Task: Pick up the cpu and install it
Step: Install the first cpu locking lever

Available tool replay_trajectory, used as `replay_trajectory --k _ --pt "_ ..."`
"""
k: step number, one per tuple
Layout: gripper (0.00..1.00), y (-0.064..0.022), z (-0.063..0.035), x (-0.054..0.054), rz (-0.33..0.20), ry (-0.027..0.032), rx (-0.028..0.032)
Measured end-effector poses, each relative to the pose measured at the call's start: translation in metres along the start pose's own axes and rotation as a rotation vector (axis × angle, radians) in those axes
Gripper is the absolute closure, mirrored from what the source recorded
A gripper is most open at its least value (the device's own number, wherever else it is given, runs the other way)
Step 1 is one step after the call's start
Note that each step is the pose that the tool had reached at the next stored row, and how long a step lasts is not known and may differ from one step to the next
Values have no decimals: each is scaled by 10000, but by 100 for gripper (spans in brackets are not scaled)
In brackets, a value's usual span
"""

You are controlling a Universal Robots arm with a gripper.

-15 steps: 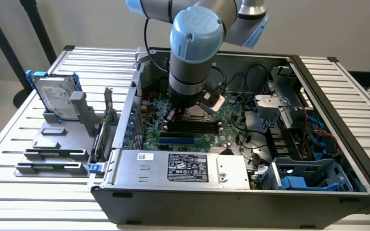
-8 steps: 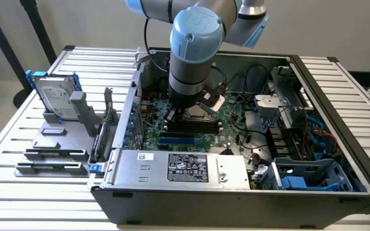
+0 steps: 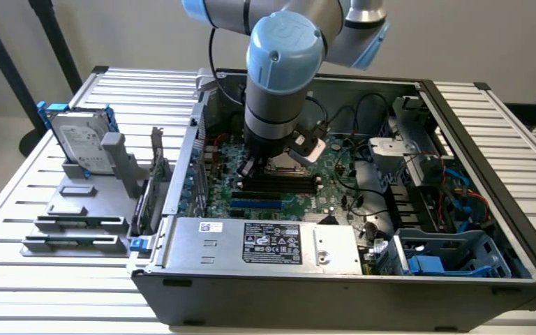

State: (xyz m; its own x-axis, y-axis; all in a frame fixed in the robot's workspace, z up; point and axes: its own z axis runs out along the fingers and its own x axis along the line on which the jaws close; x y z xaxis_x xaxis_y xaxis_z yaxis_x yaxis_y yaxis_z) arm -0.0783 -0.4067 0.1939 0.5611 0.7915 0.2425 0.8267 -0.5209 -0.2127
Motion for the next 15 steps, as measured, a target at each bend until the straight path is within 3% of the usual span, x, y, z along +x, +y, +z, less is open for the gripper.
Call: replay_trajectory --k 6,15 --pt "89 -5 -4 0 5 -10 13" --pt "89 -12 -27 4 43 -80 93"
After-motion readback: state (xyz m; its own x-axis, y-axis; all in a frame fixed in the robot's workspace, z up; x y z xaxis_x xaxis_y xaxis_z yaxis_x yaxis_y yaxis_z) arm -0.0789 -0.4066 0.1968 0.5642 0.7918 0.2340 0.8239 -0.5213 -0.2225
